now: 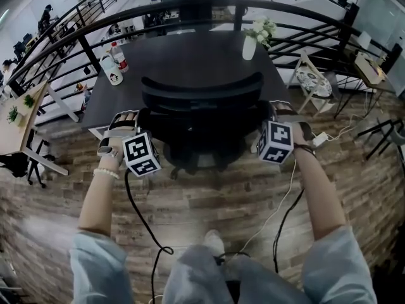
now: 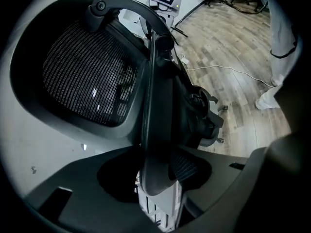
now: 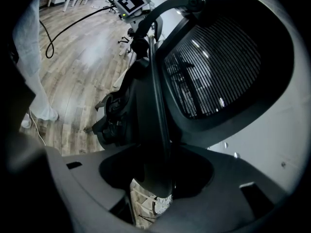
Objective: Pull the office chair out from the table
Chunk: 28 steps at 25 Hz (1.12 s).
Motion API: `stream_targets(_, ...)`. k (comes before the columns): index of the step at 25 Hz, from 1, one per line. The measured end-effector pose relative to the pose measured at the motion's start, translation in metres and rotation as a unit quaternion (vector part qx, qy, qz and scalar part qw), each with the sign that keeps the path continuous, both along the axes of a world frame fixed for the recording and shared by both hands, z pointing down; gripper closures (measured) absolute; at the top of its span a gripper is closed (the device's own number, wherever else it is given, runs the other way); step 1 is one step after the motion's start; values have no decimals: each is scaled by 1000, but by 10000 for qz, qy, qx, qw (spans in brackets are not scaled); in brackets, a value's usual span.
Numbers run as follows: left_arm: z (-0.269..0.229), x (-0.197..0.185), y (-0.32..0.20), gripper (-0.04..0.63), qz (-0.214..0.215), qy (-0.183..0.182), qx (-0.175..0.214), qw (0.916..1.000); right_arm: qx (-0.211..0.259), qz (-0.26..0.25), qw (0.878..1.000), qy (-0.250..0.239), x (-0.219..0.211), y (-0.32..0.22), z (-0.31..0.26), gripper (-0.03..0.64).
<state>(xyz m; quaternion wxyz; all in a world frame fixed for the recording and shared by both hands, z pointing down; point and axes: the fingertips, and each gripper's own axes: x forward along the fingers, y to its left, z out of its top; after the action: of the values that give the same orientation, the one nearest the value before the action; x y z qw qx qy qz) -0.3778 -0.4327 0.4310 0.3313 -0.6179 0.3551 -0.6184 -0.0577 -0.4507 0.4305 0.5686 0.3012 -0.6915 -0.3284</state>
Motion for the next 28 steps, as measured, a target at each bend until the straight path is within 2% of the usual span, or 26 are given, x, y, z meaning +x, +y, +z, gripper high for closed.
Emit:
stream_targets(11, 0, 6, 42, 397, -110, 97, 13, 9999, 56, -186, 9997, -143, 3, 42, -1, 425)
stream_targets(18, 1, 6, 78, 393, -393, 68, 84, 9992, 147, -188, 9996, -133, 7, 78, 1, 425)
stream_targets(28, 0, 46, 161, 402, -10, 197, 3, 9998, 54, -189, 9998, -73, 37, 125, -1, 422)
